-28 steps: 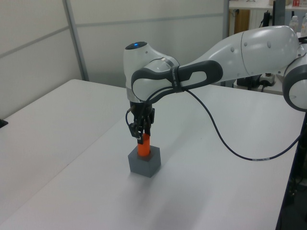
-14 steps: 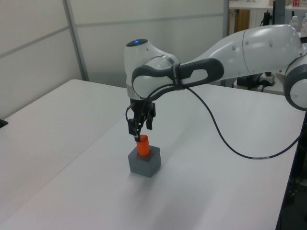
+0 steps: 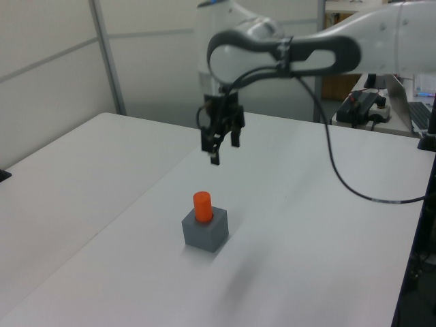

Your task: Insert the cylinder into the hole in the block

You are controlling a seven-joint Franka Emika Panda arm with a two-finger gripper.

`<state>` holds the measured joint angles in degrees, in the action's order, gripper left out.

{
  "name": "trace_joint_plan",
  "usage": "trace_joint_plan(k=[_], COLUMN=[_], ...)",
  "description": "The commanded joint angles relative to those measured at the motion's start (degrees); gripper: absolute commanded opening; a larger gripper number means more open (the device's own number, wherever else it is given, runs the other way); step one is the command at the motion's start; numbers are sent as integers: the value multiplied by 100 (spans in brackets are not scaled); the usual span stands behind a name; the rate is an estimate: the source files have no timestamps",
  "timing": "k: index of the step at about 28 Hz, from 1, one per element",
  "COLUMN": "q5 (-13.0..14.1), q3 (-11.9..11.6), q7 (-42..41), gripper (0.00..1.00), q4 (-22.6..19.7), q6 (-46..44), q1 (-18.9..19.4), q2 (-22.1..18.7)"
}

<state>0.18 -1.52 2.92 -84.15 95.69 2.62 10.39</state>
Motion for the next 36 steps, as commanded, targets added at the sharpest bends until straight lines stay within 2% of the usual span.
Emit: trace_joint_plan(k=[1,4,9,36], q5=[-1,-1,-9,-18], q3=[-33,-120,-217,-191], q7=[112,112,103,42], gripper=[100,100,100,100], q4=[-663,-796,-805,-761], q6=[-243,-235,-243,-208], q1=[19,37,54,28], q2=[-835,-1012,-1065,-995])
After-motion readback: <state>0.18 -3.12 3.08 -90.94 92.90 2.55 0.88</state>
